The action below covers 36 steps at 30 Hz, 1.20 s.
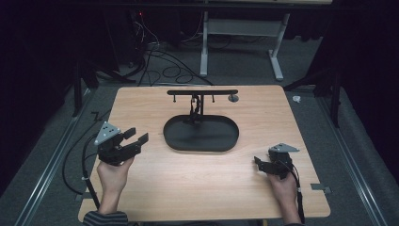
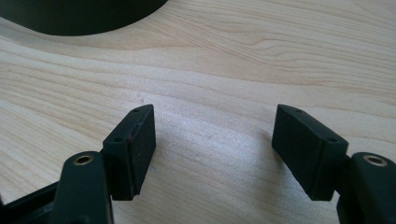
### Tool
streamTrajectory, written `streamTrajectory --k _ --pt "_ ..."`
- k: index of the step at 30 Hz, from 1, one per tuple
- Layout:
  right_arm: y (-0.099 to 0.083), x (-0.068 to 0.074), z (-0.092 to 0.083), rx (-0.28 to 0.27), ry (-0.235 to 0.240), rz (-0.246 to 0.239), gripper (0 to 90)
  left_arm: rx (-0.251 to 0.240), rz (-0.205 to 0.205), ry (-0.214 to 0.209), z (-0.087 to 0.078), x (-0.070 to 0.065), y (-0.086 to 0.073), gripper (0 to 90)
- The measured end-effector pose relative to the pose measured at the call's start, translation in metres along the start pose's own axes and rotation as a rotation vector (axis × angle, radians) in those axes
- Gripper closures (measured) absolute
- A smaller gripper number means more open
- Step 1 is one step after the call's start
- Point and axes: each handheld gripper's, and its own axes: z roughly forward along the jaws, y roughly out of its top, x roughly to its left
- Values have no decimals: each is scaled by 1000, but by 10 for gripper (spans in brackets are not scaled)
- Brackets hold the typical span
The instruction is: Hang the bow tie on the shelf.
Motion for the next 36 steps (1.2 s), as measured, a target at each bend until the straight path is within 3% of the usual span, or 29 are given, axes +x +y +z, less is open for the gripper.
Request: streamTrajectory --k 26,36 --pt "0 0 0 0 0 0 316 40 -56 47 -8 17 -22 438" --pt "0 0 0 1 -1 -2 314 45 -84 41 -11 21 -31 436"
